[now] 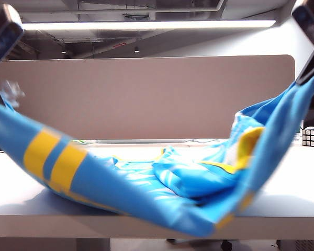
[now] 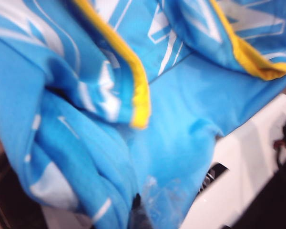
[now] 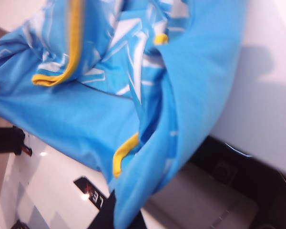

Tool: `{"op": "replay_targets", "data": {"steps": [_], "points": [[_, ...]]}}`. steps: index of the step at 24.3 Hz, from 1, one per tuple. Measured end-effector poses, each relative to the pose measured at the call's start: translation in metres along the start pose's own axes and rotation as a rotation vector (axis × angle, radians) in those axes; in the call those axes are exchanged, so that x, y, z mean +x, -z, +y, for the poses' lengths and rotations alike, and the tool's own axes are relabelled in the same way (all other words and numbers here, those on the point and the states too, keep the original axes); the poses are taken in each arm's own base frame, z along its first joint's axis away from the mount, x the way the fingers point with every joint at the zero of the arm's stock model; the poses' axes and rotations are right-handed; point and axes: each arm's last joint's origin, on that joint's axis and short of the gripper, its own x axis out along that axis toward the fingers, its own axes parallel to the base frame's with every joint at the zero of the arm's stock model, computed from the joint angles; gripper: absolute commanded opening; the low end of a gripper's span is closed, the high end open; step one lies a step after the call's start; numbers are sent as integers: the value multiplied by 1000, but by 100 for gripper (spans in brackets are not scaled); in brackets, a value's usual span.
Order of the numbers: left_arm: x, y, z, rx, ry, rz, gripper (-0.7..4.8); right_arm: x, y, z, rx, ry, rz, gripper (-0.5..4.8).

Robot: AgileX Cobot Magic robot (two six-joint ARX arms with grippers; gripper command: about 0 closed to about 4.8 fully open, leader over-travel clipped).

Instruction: Fold the bottom side of the soccer jersey horizontally towards the center, about one-third of the way, then fold the sleeve back towards the center, creating a straight line along the edge of the the soccer jersey, and finally fold the bottom of the soccer jersey up towards the top, creating a neat rectangle.

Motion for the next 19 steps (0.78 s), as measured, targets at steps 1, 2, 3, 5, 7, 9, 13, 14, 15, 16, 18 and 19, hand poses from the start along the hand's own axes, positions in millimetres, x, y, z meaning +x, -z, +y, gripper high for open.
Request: {"op": "replay_targets", "data": {"steps": [1, 2, 3, 5, 7, 9, 13, 14, 15, 16, 18, 19], "points": [[-1, 4, -5, 4, 9, 4, -6, -4, 4, 3, -1, 7, -3, -9], [-3, 7, -8, 12, 12, 3, -6, -7, 8, 5, -5, 16, -12, -9], [-5, 9, -11, 27, 8, -8, -6, -11, 11, 7, -10, 27, -25, -9], [-8, 10, -13, 36, -31, -46, -6, -17, 14, 11, -20, 44, -64, -9], [-5, -2, -8, 37, -92, -129, -6, -17, 4, 10, -24, 90, -151, -9], [-1, -19, -2, 31, -93, -204, -6, -11, -15, 4, -20, 95, -231, -9], [7, -49, 15, 7, -114, -305, -6, 1, -50, -10, 0, 100, -290, -9], [8, -56, 20, -2, -120, -324, -6, 3, -60, -14, 3, 109, -303, -9], [8, -64, 24, -7, -127, -348, -6, 5, -70, -18, 4, 120, -316, -9], [6, -73, 31, -18, -138, -382, -6, 8, -83, -22, 5, 139, -327, -9], [4, -90, 42, -31, -149, -431, -6, 16, -103, -29, 9, 162, -336, -9], [3, -101, 50, -39, -159, -462, -6, 20, -116, -34, 8, 166, -339, -9]]}}
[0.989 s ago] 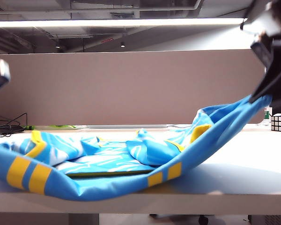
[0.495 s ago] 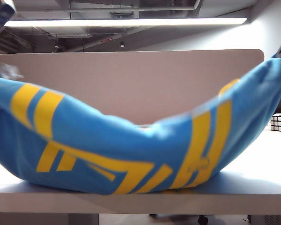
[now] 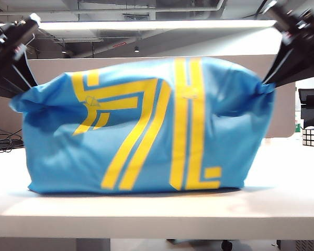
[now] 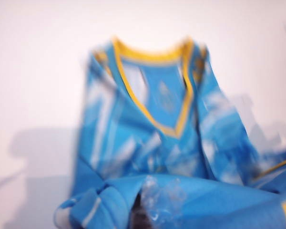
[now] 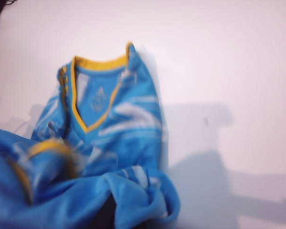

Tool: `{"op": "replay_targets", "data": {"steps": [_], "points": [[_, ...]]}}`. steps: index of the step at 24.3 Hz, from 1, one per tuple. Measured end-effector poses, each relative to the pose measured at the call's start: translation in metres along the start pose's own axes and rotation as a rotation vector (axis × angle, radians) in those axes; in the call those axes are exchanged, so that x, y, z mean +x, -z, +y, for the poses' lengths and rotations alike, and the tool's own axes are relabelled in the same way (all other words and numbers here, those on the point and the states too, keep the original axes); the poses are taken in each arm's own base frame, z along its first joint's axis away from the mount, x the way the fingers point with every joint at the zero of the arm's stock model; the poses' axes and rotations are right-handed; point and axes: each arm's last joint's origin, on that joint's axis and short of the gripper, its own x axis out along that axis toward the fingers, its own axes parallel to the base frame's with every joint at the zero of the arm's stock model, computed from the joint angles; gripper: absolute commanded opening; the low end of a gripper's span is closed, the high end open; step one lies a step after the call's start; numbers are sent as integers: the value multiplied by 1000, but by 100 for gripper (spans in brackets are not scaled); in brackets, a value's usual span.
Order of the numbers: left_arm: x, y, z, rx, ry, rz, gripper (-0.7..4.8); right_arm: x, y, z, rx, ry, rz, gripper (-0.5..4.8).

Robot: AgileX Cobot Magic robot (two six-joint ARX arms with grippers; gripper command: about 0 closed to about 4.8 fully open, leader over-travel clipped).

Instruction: Fold the bottom side of the soccer jersey horizontally towards the center, about one-third of the way, then fold the sleeve back towards the center, creating a straight line along the edge of the the soccer jersey, and finally fold the bottom of the soccer jersey up towards the top, creating a neat rectangle.

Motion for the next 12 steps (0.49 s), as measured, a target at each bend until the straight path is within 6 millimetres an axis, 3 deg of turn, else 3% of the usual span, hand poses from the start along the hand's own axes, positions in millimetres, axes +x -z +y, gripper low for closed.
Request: {"op": "replay_targets", "data": {"steps": [3, 4, 6, 7, 9, 11, 12], "points": [[17, -25, 24, -27, -35, -57, -6, 27, -31, -14, 1, 4, -22, -8], [27, -38, 37, -38, -48, -80, -5, 47, -48, -24, 2, 10, -28, 5], [38, -52, 52, -46, -59, -97, 8, 70, -61, -33, -9, 3, -35, 92], [46, -59, 60, -39, -66, -109, 54, 81, -65, -37, -19, -7, -36, 175], [60, -69, 75, -32, -81, -115, 179, 101, -72, -46, -29, -14, -41, 285], [71, -77, 91, -35, -99, -116, 348, 119, -82, -57, -38, -19, -59, 331], [81, -87, 105, -41, -112, -125, 351, 132, -88, -65, -41, -18, -72, 328]]}}
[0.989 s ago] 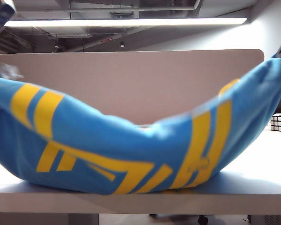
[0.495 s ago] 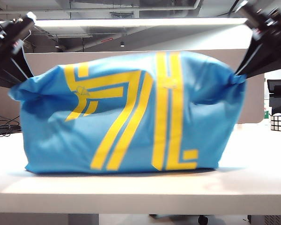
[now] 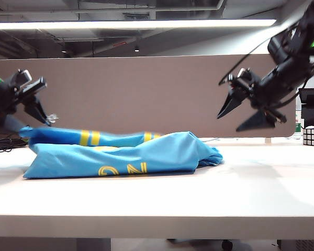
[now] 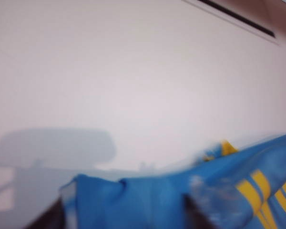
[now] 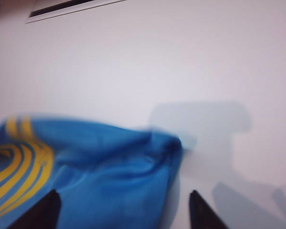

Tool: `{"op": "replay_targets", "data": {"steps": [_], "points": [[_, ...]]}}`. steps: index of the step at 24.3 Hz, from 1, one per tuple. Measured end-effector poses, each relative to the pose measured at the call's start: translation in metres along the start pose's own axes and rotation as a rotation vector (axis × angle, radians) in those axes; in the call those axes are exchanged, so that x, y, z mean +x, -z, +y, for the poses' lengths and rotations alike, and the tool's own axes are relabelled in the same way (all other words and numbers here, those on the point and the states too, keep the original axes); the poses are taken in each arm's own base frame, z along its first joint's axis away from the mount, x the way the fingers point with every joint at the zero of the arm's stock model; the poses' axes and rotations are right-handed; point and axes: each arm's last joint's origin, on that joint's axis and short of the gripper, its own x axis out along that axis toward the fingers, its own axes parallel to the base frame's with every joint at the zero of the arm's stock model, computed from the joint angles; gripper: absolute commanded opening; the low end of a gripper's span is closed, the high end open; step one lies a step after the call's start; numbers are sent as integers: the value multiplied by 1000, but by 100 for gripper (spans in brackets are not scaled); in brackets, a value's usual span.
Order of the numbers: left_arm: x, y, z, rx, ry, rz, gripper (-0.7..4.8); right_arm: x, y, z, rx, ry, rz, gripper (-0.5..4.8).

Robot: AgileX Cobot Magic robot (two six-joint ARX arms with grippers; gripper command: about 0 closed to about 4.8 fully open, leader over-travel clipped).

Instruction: Fold the bottom side of the soccer jersey horizontally towards the center, about one-third of the way, then fold the sleeve back towards the center, creating a straight line along the edge of the the soccer jersey, and finally fold the bottom of the soccer jersey up towards the top, creating a neat rectangle.

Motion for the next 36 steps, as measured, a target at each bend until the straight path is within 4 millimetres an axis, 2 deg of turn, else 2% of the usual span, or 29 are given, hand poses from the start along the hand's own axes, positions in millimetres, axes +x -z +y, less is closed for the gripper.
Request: {"op": "replay_targets", "data": {"steps": [2, 3, 4, 6, 7, 8, 9, 10, 12, 13, 14, 15, 17, 18, 19, 20, 21, 22, 24, 25, 27, 29, 32, 36], "points": [[7, -8, 9, 4, -3, -16, 350, 5, -4, -3, -3, -3, -3, 323], [7, -11, 13, -5, 18, -15, 343, 4, -9, 0, -11, -24, -12, 287], [3, -14, 13, -5, 42, -21, 307, -3, -16, 4, -19, -61, -28, 230], [-6, -18, 8, 2, 80, -28, 214, -22, -25, 15, -34, -106, -48, 218], [-18, -24, 0, 18, 103, -47, 178, -37, -29, 25, -45, -130, -49, 191], [-29, -30, -7, 38, 116, -75, 22, -46, -32, 32, -54, -137, -48, 112], [-47, -35, -19, 61, 127, -108, 2, -63, -35, 45, -79, -144, -49, 1], [-60, -37, -27, 73, 126, -122, -6, -78, -36, 55, -114, -153, -51, -3], [-101, -35, -49, 163, 107, -197, -6, -117, -36, 79, -214, -153, -55, -3], [-122, -28, -60, 218, 99, -240, -6, -136, -33, 91, -260, -143, -66, -3], [-135, -22, -66, 238, 95, -262, -6, -147, -29, 97, -297, -130, -85, -3], [-154, -10, -74, 262, 80, -300, -6, -166, -15, 105, -325, -107, -93, -3], [-181, 14, -82, 289, 30, -354, -6, -187, 10, 111, -354, -61, -113, -3], [-187, 23, -83, 294, 11, -371, -6, -196, 23, 112, -363, -32, -130, -3], [-194, 44, -81, 289, -13, -379, -6, -203, 37, 112, -369, -11, -145, -3], [-200, 69, -79, 276, -23, -376, -6, -208, 60, 109, -380, 22, -176, -3], [-201, 80, -77, 268, -26, -374, -6, -209, 75, 105, -372, 45, -181, -3], [-202, 98, -73, 252, -30, -385, -6, -207, 102, 97, -335, 71, -176, -3], [-202, 123, -67, 240, -29, -393, -6, -204, 124, 89, -312, 78, -207, -3], [-200, 139, -63, 234, -18, -416, -6, -204, 146, 83, -306, 92, -251, -3], [-197, 162, -56, 240, 5, -507, -6, -199, 167, 75, -292, 120, -331, -3], [-194, 178, -50, 257, 33, -585, -6, -196, 183, 68, -290, 134, -416, -3], [-189, 197, -43, 232, 64, -636, -6, -189, 194, 66, -325, 106, -490, -3], [-186, 208, -39, 210, 90, -657, -6, -185, 202, 60, -315, 150, -510, -3]]}}
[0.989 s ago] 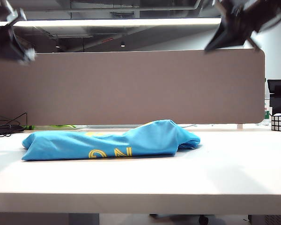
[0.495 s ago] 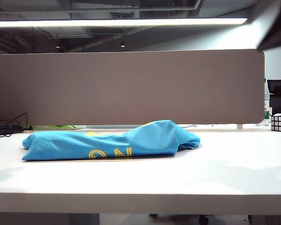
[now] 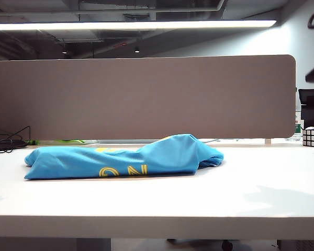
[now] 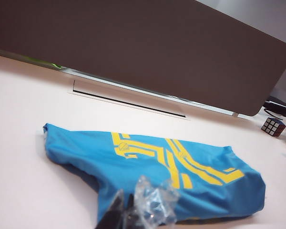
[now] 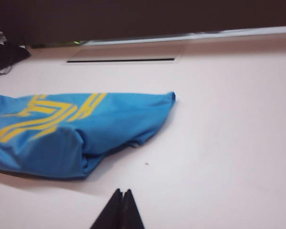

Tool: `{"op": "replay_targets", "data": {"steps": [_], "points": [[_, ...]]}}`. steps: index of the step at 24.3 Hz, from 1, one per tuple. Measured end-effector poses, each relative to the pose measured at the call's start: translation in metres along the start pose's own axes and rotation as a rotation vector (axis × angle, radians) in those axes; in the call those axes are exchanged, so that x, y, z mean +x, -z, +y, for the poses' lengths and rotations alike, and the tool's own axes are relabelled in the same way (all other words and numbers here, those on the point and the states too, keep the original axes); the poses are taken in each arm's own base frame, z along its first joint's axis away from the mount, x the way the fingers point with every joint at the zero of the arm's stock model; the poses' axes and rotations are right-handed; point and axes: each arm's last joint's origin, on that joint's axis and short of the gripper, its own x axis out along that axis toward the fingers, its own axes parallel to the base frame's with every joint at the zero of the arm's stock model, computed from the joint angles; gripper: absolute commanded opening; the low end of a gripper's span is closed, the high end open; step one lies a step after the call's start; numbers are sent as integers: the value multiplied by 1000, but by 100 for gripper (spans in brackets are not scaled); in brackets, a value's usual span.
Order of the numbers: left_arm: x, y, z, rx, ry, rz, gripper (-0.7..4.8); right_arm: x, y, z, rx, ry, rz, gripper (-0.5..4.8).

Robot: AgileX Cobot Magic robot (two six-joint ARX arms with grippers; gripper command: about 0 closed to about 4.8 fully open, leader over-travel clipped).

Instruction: Fold the bottom side of the soccer jersey horizontally towards the center, about one-third of the way, then fold the sleeve back towards the center, creating a straight line along the edge of the the soccer jersey, and finally fold the bottom of the soccer jersey up towards the top, creating a neat rectangle.

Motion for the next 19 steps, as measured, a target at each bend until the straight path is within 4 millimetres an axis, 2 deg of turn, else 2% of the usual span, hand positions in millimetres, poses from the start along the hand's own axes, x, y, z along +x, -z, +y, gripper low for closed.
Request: {"op": "replay_targets", "data": {"steps": [2, 6, 12, 16, 19], "points": [[0, 1, 0, 7, -2, 10, -6, -4, 8, -1, -5, 17, 6, -3], [0, 2, -2, -8, 73, 38, -6, -24, -3, 6, -38, 1, -120, -3], [0, 4, -2, -52, 88, 65, -6, -51, -1, 10, -36, 99, -147, -3], [0, 4, 0, -11, 26, 41, -6, -65, 8, 10, -69, 187, -212, -3], [0, 3, 2, 81, -47, 19, -6, -69, 25, 8, -92, 204, -259, -3]]}}
